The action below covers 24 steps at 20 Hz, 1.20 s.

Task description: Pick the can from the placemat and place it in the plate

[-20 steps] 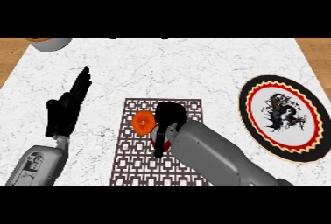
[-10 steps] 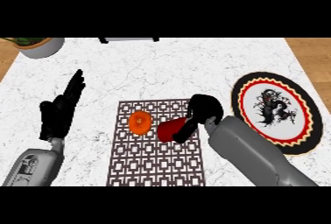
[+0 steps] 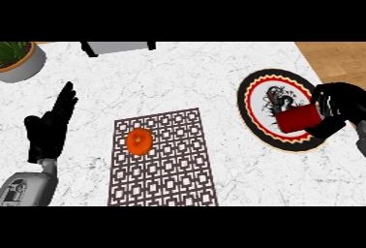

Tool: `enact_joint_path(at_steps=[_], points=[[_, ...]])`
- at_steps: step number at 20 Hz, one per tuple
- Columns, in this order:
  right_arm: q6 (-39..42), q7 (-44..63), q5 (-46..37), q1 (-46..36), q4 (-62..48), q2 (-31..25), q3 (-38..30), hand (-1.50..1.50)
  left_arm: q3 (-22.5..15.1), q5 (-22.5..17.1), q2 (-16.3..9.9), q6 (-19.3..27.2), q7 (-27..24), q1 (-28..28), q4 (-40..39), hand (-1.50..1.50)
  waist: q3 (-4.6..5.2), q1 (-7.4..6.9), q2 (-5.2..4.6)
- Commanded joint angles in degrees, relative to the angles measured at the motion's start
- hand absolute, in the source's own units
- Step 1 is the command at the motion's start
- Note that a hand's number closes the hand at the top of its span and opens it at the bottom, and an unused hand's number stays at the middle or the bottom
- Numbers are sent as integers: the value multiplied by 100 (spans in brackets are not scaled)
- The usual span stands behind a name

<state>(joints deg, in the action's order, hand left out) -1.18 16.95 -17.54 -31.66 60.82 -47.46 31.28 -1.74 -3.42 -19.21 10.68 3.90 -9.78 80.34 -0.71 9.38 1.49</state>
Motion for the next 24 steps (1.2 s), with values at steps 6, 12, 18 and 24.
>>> enact_joint_path(at_steps=[6,12,18,24], points=[[-1202,-3793,1192,980,-180,-1333,-1841,150,22,-24,-18,-12,25,37,160,0,-6,-109,-61],[-268,-6070,2240,1655,-872,-1678,-2814,150,-253,71,91,-151,121,-127,284,0,47,-660,-134],[565,-6019,2190,1751,-1008,-1466,-2882,150,-348,216,264,-283,245,-454,177,0,71,-915,-148],[164,-5372,1500,1031,-935,-405,-2346,150,-261,244,304,-389,303,-660,98,0,70,-1021,-163]])
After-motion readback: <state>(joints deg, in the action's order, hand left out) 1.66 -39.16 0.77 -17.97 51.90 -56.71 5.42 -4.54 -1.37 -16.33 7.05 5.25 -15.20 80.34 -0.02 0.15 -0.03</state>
